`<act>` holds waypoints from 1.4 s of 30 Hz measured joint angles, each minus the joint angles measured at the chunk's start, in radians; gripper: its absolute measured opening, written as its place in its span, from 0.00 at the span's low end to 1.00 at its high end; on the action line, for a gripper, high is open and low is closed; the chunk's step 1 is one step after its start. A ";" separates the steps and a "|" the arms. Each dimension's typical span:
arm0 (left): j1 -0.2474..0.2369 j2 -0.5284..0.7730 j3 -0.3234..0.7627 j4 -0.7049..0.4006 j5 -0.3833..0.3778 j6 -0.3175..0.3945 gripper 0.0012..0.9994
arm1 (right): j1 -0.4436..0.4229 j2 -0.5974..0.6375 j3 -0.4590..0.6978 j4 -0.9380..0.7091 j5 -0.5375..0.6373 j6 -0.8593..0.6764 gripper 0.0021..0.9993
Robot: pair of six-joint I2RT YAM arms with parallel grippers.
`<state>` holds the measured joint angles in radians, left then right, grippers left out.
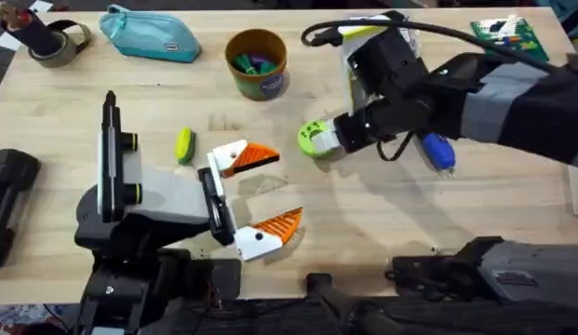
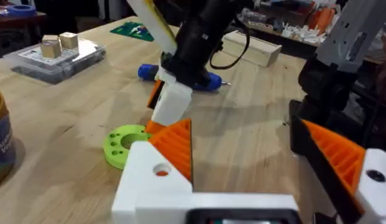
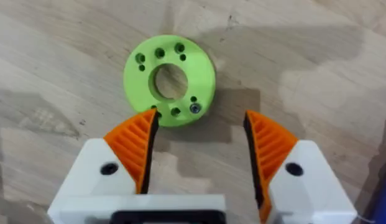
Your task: Pick up the gripper from the table and insert it into the empty holder that is missing its gripper. Then pick up a screw, insert it into the mounting hole, and use the screwdriver to tighten it. Finally, clean up the table by picking up the vegetable and placing it into the bucket.
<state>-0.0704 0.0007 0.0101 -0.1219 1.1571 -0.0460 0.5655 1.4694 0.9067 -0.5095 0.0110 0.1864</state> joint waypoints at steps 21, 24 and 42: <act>0.000 0.000 0.000 0.000 0.000 0.000 0.99 | 0.000 0.108 0.099 -0.071 0.000 -0.007 0.51; 0.000 0.000 0.000 0.000 0.000 0.000 0.99 | 0.001 0.108 0.099 -0.074 0.000 -0.007 0.49; 0.000 0.000 0.000 0.000 0.000 0.000 0.99 | 0.012 0.134 0.099 -0.072 0.000 -0.007 0.34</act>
<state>-0.0704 0.0006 0.0101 -0.1219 1.1568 -0.0460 0.5777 1.6039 1.0061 -0.5816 0.0109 0.1791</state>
